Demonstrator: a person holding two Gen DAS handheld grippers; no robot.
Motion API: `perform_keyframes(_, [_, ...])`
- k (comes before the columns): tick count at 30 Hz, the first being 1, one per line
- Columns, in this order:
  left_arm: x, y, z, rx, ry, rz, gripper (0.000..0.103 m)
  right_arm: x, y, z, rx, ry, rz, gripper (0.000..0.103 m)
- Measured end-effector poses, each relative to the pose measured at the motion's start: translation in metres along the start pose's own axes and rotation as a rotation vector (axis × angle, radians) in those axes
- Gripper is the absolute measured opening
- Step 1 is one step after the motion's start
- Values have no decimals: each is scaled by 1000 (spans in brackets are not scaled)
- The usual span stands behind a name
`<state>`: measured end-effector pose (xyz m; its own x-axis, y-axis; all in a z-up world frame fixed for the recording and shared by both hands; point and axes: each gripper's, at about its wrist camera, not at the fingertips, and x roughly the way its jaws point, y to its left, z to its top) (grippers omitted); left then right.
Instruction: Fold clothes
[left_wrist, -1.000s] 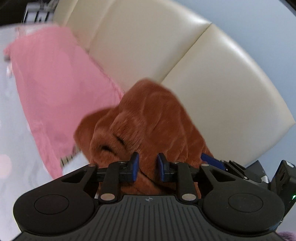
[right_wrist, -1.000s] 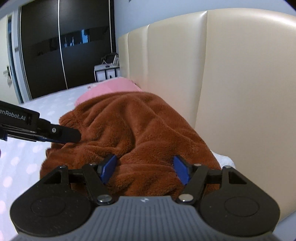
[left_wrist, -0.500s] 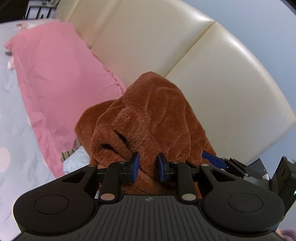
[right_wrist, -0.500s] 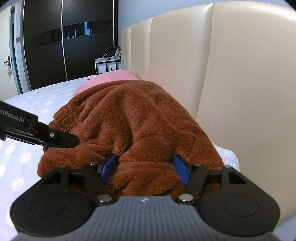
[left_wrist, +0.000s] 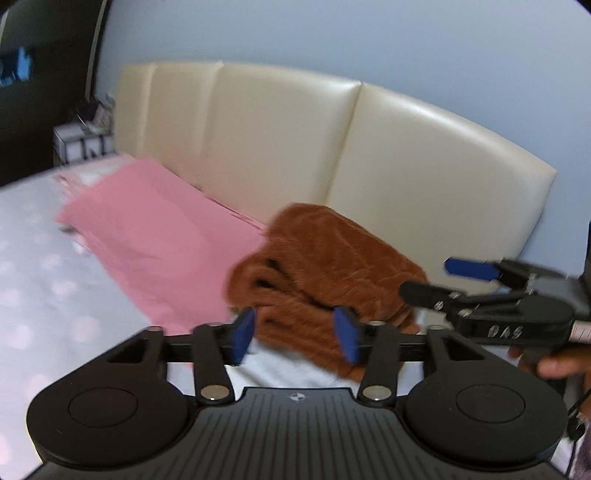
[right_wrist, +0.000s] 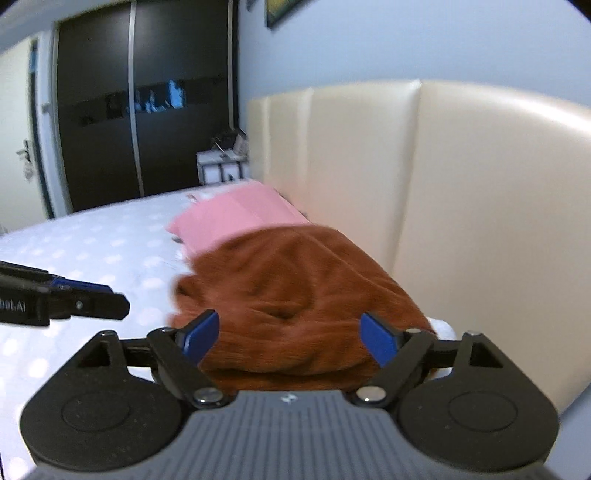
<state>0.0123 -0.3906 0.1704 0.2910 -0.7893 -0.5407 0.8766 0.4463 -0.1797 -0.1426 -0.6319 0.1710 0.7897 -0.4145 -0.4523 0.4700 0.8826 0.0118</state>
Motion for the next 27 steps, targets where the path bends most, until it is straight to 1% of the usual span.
perform_keyframes(1, [-14, 4, -4, 10, -7, 24, 48, -8, 10, 1, -7, -16, 10, 93])
perform_keyframes(3, [-42, 15, -11, 15, -16, 71, 49, -24, 30, 2, -20, -45, 32, 93])
perform_keyframes(5, [-72, 26, -20, 8, -39, 102, 58, -36, 53, 2, -33, -63, 59, 94])
perform_keyframes(6, [-86, 32, -24, 12, -54, 120, 65, -41, 66, 3, -45, -73, 77, 95])
perform_keyframes(10, [-148, 47, -44, 58, -121, 262, 74, -63, 119, 6, -91, -118, 136, 100])
perform_keyframes(15, [-218, 66, -80, 59, -187, 409, 74, -98, 189, 3, -120, -197, 188, 102])
perform_keyframes(17, [-243, 73, -97, 61, -211, 470, 75, -111, 216, 0, -122, -220, 238, 102])
perform_keyframes(21, [-283, 88, -130, 46, -224, 629, 75, -134, 269, -6, -124, -256, 355, 102])
perform_keyframes(24, [-311, 97, -154, 33, -245, 692, 76, -150, 306, -13, -142, -274, 440, 102])
perform_keyframes(26, [-325, 103, -172, 15, -252, 743, 78, -158, 330, -26, -170, -306, 469, 102])
perform_keyframes(27, [-328, 104, -181, 0, -254, 774, 82, -161, 342, -33, -186, -324, 480, 102])
